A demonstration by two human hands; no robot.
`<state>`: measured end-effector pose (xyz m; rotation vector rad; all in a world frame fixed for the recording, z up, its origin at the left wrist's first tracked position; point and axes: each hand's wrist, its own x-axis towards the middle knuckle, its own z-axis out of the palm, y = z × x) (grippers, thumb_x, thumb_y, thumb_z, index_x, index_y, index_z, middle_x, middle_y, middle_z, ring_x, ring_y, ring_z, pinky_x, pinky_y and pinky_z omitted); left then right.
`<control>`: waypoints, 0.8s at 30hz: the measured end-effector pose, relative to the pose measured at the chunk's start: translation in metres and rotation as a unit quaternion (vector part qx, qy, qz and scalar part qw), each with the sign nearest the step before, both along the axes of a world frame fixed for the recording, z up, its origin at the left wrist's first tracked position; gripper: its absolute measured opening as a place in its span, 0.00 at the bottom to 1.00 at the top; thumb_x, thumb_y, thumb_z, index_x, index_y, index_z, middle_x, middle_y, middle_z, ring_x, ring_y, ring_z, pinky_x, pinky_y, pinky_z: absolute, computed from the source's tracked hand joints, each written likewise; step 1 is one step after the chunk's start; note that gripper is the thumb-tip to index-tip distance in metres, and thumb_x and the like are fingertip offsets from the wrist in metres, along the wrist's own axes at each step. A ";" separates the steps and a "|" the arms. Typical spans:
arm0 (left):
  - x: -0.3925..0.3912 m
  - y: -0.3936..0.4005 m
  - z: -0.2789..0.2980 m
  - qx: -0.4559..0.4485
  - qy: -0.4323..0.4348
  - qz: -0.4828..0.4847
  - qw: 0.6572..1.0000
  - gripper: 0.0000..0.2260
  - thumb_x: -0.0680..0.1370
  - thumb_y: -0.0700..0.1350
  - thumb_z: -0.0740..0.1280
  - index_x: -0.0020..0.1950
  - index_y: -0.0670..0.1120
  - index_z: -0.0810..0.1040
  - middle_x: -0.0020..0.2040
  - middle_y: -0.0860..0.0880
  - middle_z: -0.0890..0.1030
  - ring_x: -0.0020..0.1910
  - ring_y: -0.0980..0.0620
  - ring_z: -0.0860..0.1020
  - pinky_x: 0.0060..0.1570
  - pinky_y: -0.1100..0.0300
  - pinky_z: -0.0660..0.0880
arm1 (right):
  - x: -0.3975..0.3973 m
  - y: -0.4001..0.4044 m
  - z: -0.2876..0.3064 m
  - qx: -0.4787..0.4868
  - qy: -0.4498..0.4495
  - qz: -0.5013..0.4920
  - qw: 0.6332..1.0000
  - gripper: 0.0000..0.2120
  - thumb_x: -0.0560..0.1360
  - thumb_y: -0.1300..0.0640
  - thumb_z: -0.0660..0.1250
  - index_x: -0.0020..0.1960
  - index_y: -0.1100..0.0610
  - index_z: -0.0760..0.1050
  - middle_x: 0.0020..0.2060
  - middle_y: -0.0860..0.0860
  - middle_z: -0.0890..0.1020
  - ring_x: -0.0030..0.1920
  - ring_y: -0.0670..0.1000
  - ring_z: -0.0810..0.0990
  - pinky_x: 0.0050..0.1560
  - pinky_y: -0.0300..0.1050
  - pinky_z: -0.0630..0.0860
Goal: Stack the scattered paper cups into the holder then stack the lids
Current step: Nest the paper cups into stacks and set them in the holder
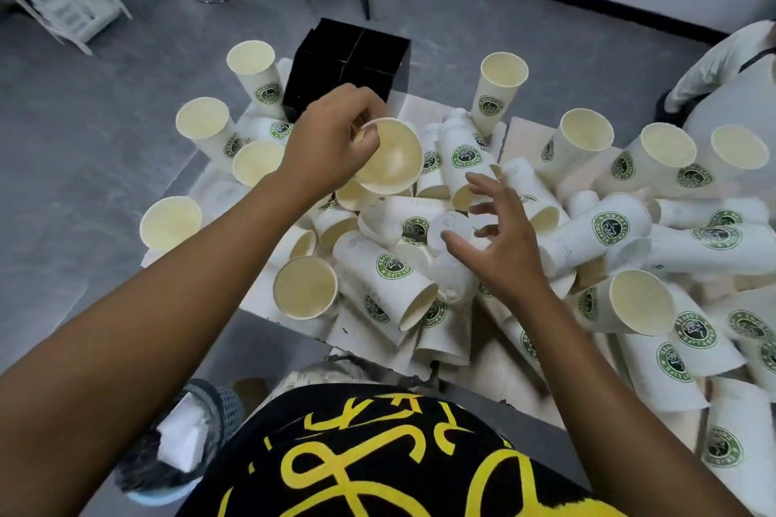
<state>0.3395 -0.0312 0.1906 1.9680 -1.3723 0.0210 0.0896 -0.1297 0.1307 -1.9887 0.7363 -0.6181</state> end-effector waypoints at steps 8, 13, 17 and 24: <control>-0.005 0.057 0.014 -0.034 0.072 0.057 0.995 0.06 0.74 0.37 0.70 0.49 0.46 0.83 0.45 0.51 0.83 0.45 0.54 0.79 0.49 0.58 0.77 | 0.036 0.039 0.013 0.008 -0.024 0.061 0.998 0.41 0.69 0.56 0.80 0.74 0.36 0.64 0.65 0.42 0.73 0.60 0.45 0.76 0.53 0.49 0.79; 0.008 0.092 0.023 -0.055 0.112 0.056 0.991 0.07 0.75 0.37 0.71 0.49 0.47 0.83 0.45 0.53 0.83 0.46 0.55 0.80 0.49 0.67 0.75 | 0.074 0.075 0.027 -0.004 -0.043 0.060 0.997 0.41 0.69 0.56 0.81 0.74 0.39 0.65 0.66 0.40 0.73 0.61 0.43 0.76 0.53 0.49 0.79; 0.023 0.123 0.031 -0.074 0.148 0.047 0.985 0.06 0.75 0.37 0.71 0.49 0.47 0.83 0.44 0.54 0.83 0.47 0.54 0.80 0.48 0.67 0.76 | 0.102 0.112 0.038 -0.034 -0.057 0.046 0.997 0.41 0.68 0.57 0.81 0.71 0.35 0.64 0.66 0.35 0.73 0.61 0.45 0.77 0.52 0.50 0.79; 0.056 0.182 0.028 -0.038 0.251 -0.029 0.967 0.22 0.72 0.43 0.80 0.64 0.52 0.80 0.58 0.59 0.83 0.60 0.59 0.79 0.48 0.61 0.82 | 0.135 0.162 0.047 -0.045 -0.084 0.009 0.995 0.38 0.67 0.57 0.82 0.70 0.43 0.66 0.66 0.42 0.76 0.59 0.44 0.78 0.50 0.46 0.81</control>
